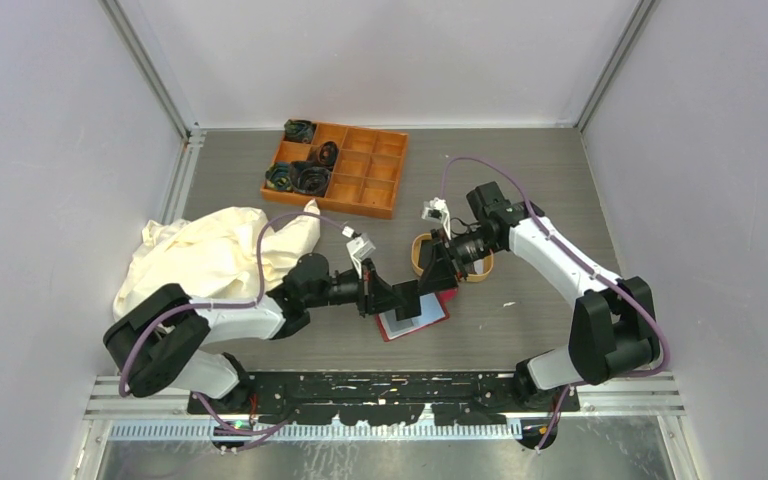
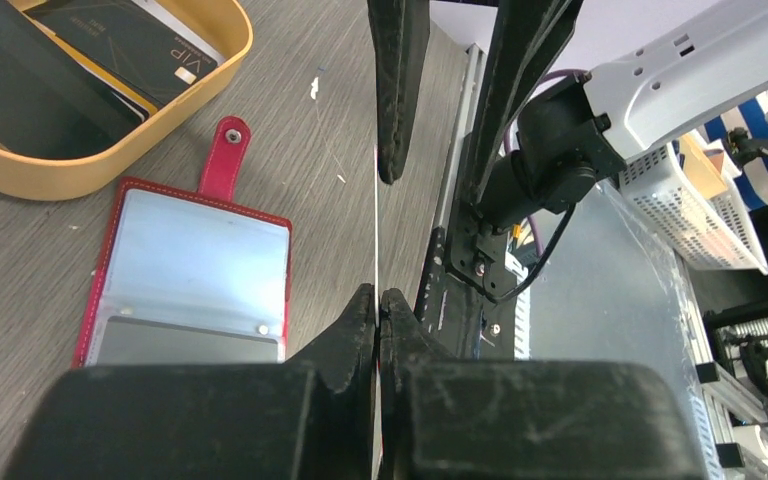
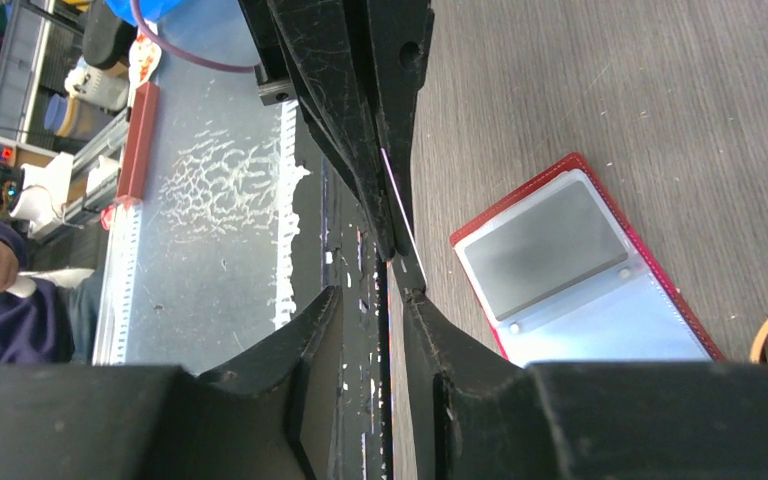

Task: Put the credit cards into the card holder
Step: Pick up the credit card from the storage box.

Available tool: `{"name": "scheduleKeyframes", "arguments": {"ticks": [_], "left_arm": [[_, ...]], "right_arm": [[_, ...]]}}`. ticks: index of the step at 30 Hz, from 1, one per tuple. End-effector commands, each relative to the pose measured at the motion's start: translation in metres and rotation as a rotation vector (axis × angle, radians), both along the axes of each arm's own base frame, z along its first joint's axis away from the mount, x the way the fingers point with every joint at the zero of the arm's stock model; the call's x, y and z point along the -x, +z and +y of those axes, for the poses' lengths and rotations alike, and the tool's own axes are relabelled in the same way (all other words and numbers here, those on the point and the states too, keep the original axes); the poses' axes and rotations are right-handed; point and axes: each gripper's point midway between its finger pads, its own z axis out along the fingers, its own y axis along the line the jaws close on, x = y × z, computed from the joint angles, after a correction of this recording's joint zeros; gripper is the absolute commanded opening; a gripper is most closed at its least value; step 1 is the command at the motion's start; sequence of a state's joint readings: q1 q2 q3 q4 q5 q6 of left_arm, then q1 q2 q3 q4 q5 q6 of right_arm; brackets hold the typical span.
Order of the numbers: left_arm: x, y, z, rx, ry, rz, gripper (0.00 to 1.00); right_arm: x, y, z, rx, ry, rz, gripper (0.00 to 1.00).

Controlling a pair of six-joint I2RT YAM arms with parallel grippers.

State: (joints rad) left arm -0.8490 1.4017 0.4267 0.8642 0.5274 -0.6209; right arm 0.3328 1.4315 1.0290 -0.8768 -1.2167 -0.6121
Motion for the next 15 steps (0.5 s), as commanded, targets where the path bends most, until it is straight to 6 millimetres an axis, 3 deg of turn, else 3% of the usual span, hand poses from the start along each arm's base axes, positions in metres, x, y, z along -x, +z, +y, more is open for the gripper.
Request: {"name": "scheduleKeyframes", "arguments": {"ticks": [1,6,10,15], "left_arm": [[0.0052,0.0165,-0.0063,0.001,-0.076,-0.067,0.0],[0.0062,0.0169,-0.0108,0.002,-0.099,-0.059,0.0],[0.0053,0.0188,-0.0143,0.005,-0.106,-0.06,0.0],[0.0059,0.019,-0.0117,-0.002,-0.102,-0.065,0.0]], "right_arm": [[-0.0036,0.007,0.0034,-0.004,0.028,-0.068,0.35],[0.0017,0.0059,0.0074,-0.014,0.05,-0.059,0.35],[0.0058,0.0004,0.0111,0.001,0.071,-0.05,0.28],[0.0061,0.0083,0.0054,0.012,0.091,-0.088,0.31]]}}
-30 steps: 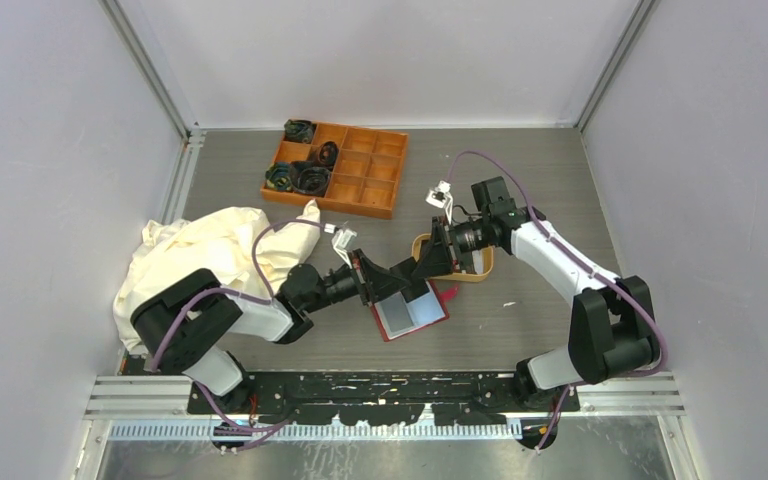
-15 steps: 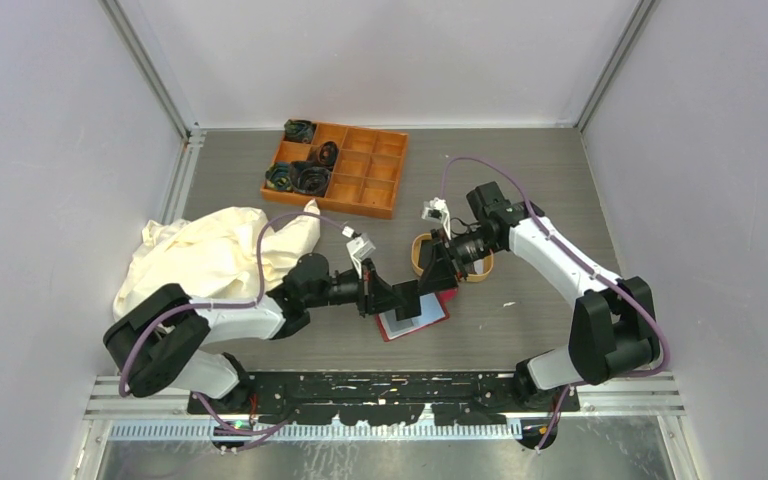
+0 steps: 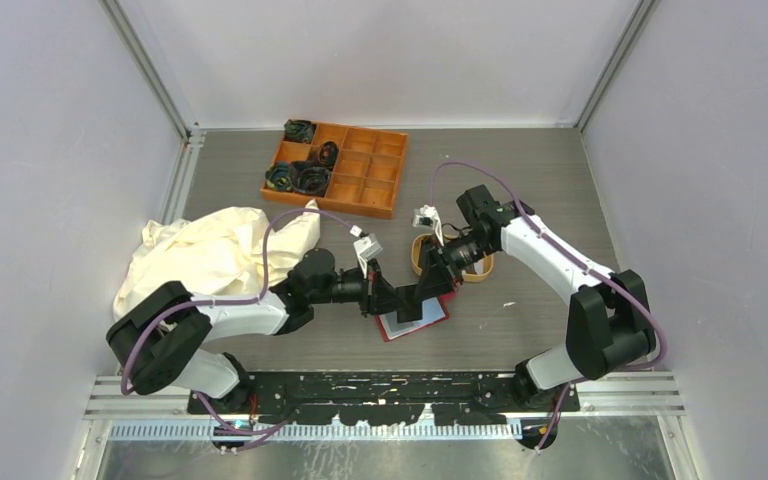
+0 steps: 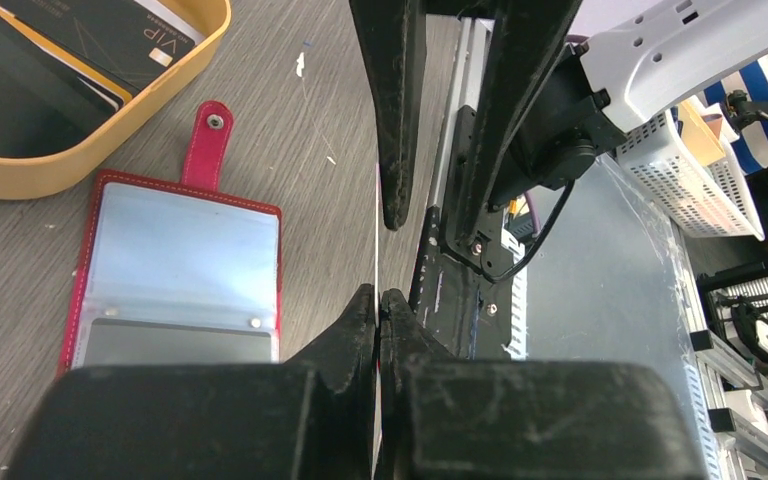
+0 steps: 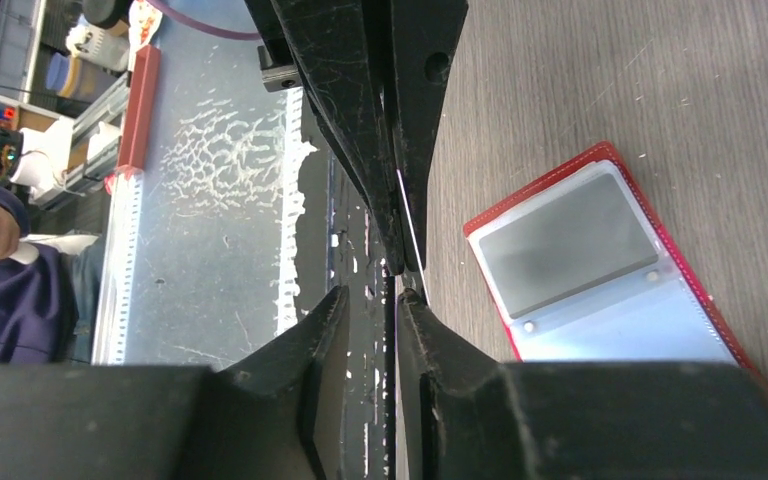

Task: Put the credit cards into the card holder
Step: Pick up the credit card from the storage box.

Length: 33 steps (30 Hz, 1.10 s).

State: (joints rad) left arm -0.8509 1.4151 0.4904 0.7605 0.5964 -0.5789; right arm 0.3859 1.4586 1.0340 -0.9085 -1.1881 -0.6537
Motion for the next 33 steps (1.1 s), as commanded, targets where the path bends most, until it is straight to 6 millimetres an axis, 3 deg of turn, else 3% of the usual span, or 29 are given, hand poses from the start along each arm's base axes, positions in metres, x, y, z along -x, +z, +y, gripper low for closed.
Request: {"name": "scheduleKeyframes", "arguments": {"ticks": [1,4,6,12,20,22,24,26,27,30,33], "left_arm": [[0.001,0.018,-0.003,0.033,-0.026,-0.062,0.0],[0.002,0.012,0.001,0.017,-0.015,-0.057,0.0],[0.003,0.01,0.003,0.014,-0.011,-0.057,0.0],[0.006,0.019,0.002,0.032,-0.027,-0.059,0.0],[0.009,0.027,-0.005,0.046,-0.049,-0.058,0.0],[0.009,0.028,-0.006,0.049,-0.051,-0.062,0.0],[0.008,0.028,-0.007,0.048,-0.05,-0.061,0.0],[0.007,0.028,-0.007,0.046,-0.047,-0.061,0.0],[0.007,0.029,-0.007,0.046,-0.043,-0.062,0.0],[0.004,0.024,-0.003,0.034,-0.01,-0.058,0.02],[-0.007,0.016,0.007,0.007,0.096,-0.051,0.31]], "right_arm": [[-0.003,0.025,-0.005,-0.037,0.042,-0.1,0.33],[-0.005,0.044,-0.016,-0.066,0.025,-0.123,0.41],[-0.009,0.047,-0.021,-0.066,-0.004,-0.132,0.45],[-0.028,0.03,-0.019,-0.023,-0.11,-0.124,0.51],[-0.016,0.011,-0.002,0.0,-0.054,-0.101,0.48],[-0.012,0.008,0.001,0.005,-0.029,-0.095,0.44],[-0.004,0.009,0.003,-0.004,0.011,-0.1,0.32],[0.0,0.011,0.003,-0.011,0.038,-0.102,0.09],[0.002,0.012,0.002,-0.012,0.049,-0.107,0.02],[0.008,0.019,0.0,-0.028,0.083,-0.116,0.01],[0.007,0.025,-0.001,-0.038,0.064,-0.1,0.01]]}}
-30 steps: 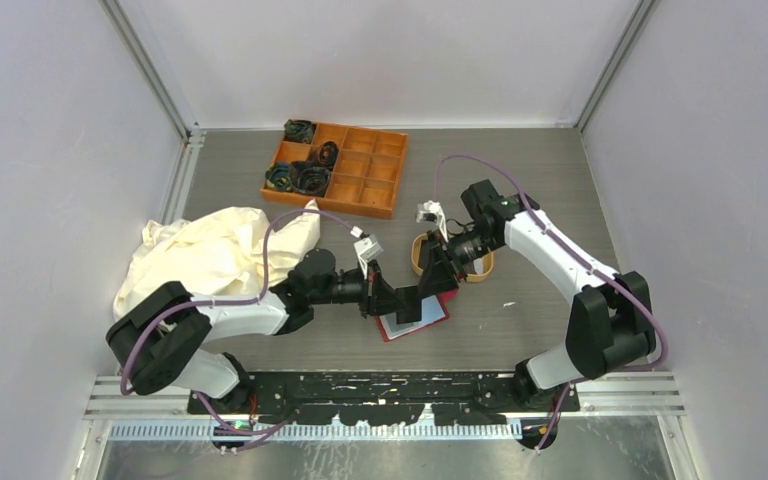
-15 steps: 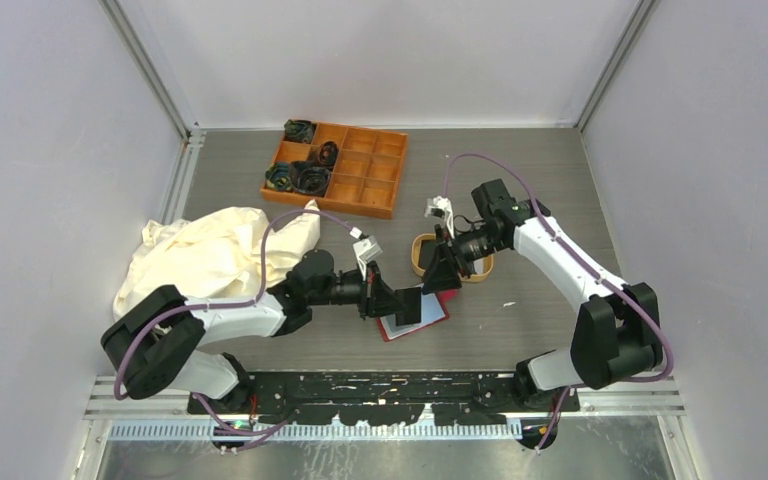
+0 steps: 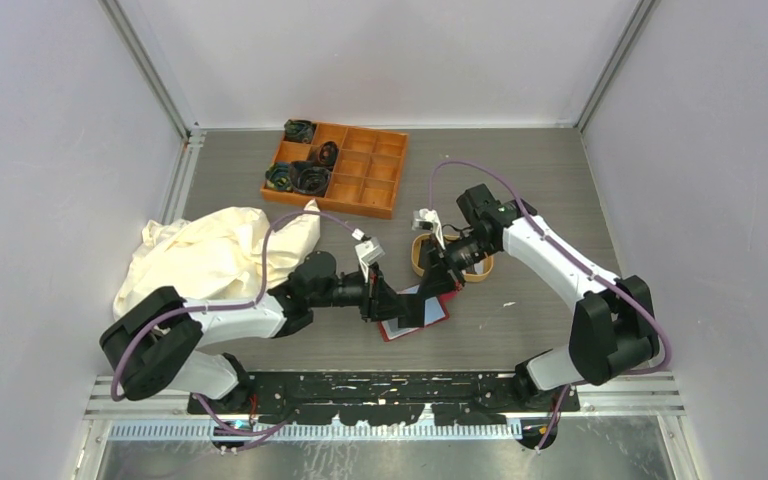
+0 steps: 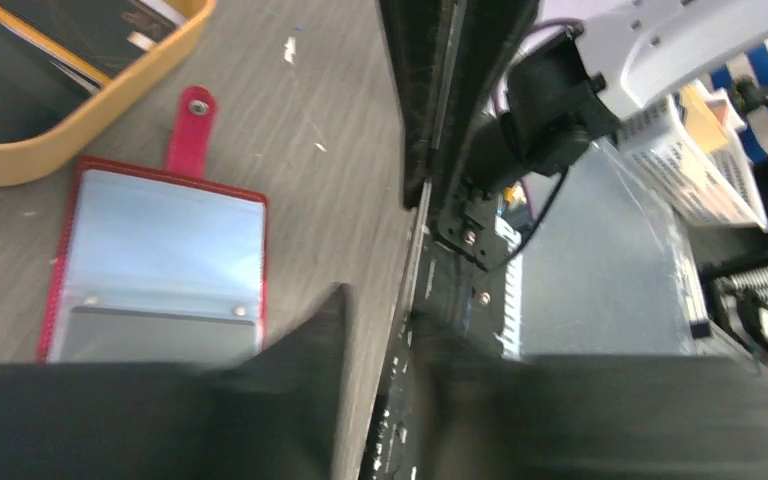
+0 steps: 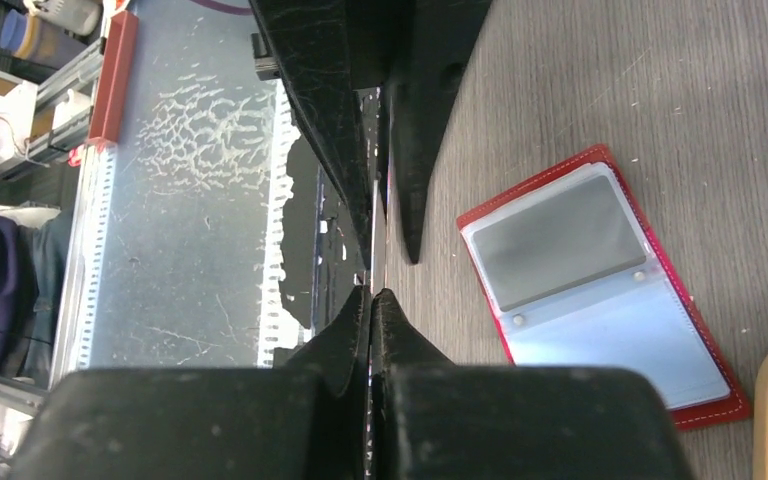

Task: Put the credit cards into the card holder
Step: Pick up the credit card from the storage box, then insert the credit card into the card holder.

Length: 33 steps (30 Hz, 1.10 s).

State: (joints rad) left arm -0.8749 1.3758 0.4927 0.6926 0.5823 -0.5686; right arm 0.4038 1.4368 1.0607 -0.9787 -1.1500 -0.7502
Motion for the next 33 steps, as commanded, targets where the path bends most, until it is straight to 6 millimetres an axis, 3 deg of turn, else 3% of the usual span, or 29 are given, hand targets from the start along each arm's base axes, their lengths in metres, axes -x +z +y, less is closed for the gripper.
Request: {"name": "scheduleKeyframes", "arguments": {"ticks": [1,3,7,14,23,33], "left_arm": [[-0.019,0.015,0.013,0.027,0.147,-0.063,0.41],[-0.023,0.013,0.027,0.022,0.232,-0.066,0.54],[-0.026,0.016,0.06,0.035,0.384,-0.072,0.65],[-0.029,0.017,0.118,0.132,0.643,-0.03,0.98],[-0.018,0.013,0.134,0.17,0.67,0.03,0.97],[-0.02,-0.012,0.128,0.115,0.697,0.171,0.92]], "right_arm": [[-0.002,0.023,0.001,-0.055,-0.003,-0.002,0.01],[-0.012,0.023,-0.002,-0.038,-0.066,0.036,0.01],[-0.047,0.012,-0.009,0.046,-0.269,0.101,0.01],[-0.064,-0.003,-0.016,0.07,-0.373,0.208,0.01],[-0.071,-0.025,-0.019,0.145,-0.388,0.265,0.01],[-0.073,-0.035,-0.021,0.18,-0.395,0.288,0.01]]}}
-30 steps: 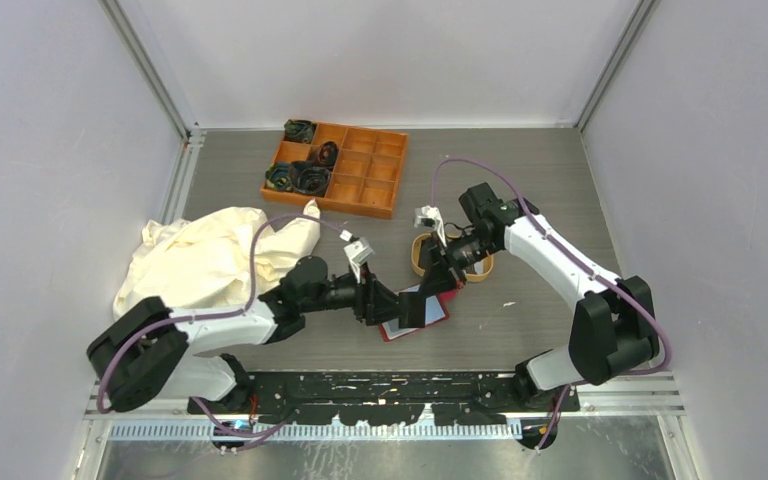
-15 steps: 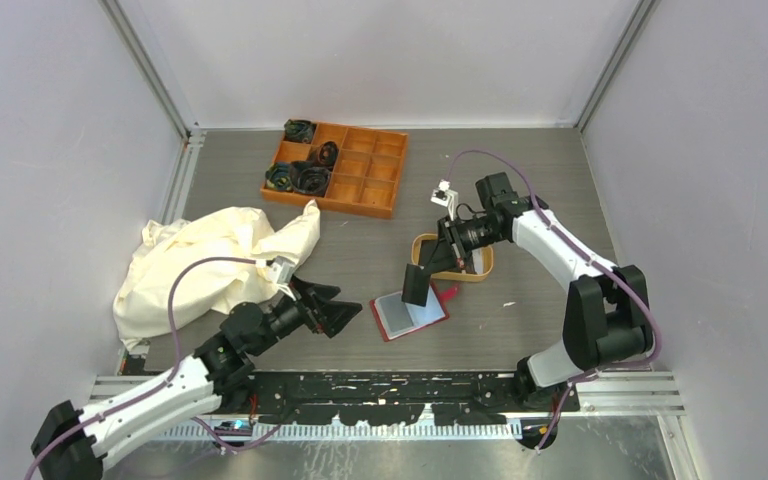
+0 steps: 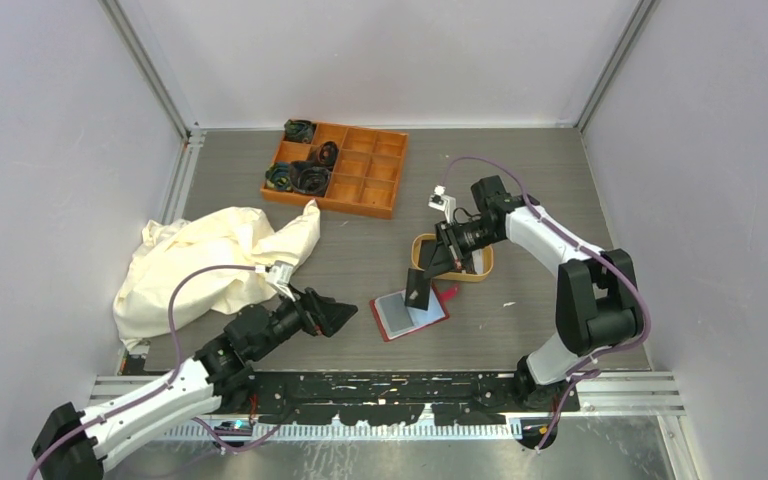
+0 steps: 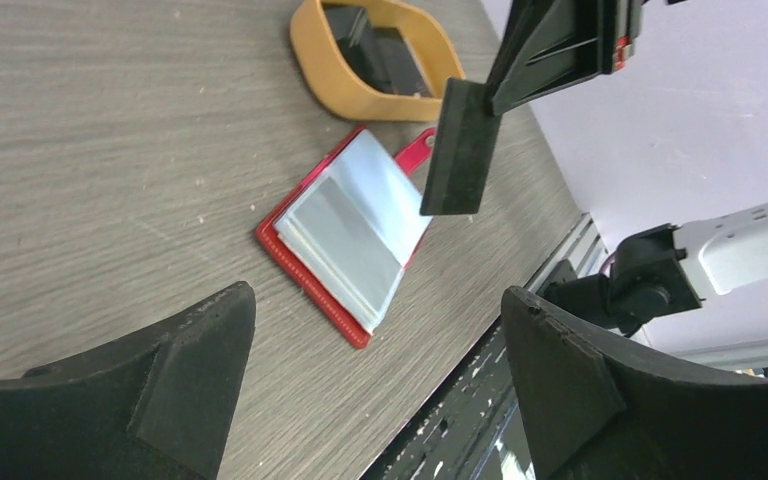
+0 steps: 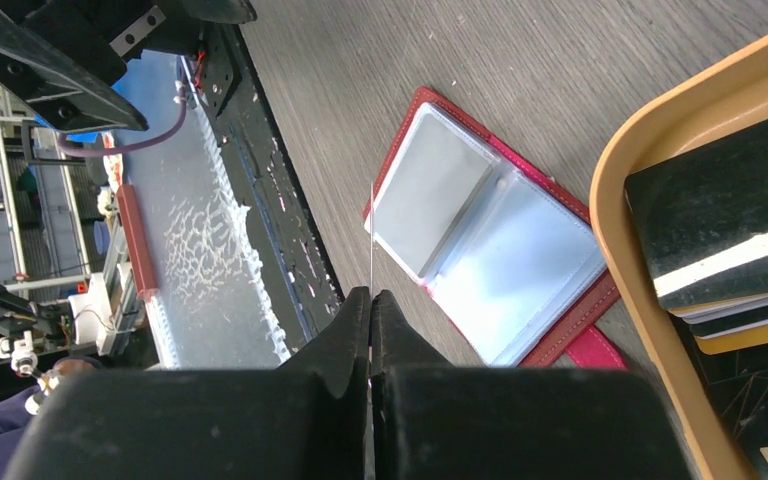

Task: Put the credit cards into the card holder
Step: Insert the credit card into the card holder.

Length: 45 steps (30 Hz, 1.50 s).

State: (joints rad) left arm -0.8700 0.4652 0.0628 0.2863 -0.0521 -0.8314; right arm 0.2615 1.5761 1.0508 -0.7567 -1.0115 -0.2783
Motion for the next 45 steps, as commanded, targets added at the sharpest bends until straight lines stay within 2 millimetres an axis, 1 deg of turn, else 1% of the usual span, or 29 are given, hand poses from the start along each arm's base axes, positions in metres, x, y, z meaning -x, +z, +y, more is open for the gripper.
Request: {"name": "scheduleKeyframes", "arguments": {"ticks": [1,4,7,10,14,18,19,23,29,36,40,45], "left_arm": [[-0.006,-0.001,-0.003,0.023,0.028,0.061,0.91],[-0.007,-0.007,-0.007,0.02,0.03,0.105,0.9],[-0.008,-0.013,-0.013,0.01,0.027,0.149,0.87],[-0.009,-0.017,-0.018,-0.007,0.021,0.184,0.79],[-0.014,-0.027,-0.021,-0.038,0.049,0.248,0.73],[-0.016,-0.037,-0.028,-0.086,0.072,0.286,0.65],[-0.016,-0.042,-0.03,-0.109,0.078,0.3,0.65],[-0.017,-0.052,-0.041,-0.156,0.1,0.322,0.64],[-0.021,-0.068,-0.051,-0.228,0.146,0.368,0.64],[-0.021,-0.087,-0.06,-0.337,0.168,0.437,0.63],[-0.022,-0.1,-0.061,-0.391,0.18,0.469,0.59],[-0.023,-0.109,-0.063,-0.469,0.177,0.484,0.55]], "right_arm": [[-0.008,0.004,0.001,0.002,-0.005,-0.012,0.01],[-0.009,0.001,0.0,0.013,-0.007,-0.001,0.01],[-0.01,-0.005,-0.001,0.026,-0.01,0.019,0.01],[-0.011,-0.01,-0.001,0.039,-0.011,0.035,0.01],[-0.012,-0.016,-0.003,0.061,-0.008,0.051,0.01],[-0.014,-0.021,-0.003,0.072,-0.01,0.067,0.01],[-0.014,-0.023,-0.003,0.074,-0.01,0.074,0.01],[-0.016,-0.03,-0.004,0.095,-0.014,0.095,0.01],[-0.018,-0.038,-0.005,0.115,-0.022,0.111,0.01],[-0.016,-0.047,-0.004,0.114,-0.026,0.16,0.01],[-0.014,-0.049,-0.001,0.099,-0.022,0.184,0.01],[-0.014,-0.049,0.0,0.087,-0.023,0.206,0.01]]}}
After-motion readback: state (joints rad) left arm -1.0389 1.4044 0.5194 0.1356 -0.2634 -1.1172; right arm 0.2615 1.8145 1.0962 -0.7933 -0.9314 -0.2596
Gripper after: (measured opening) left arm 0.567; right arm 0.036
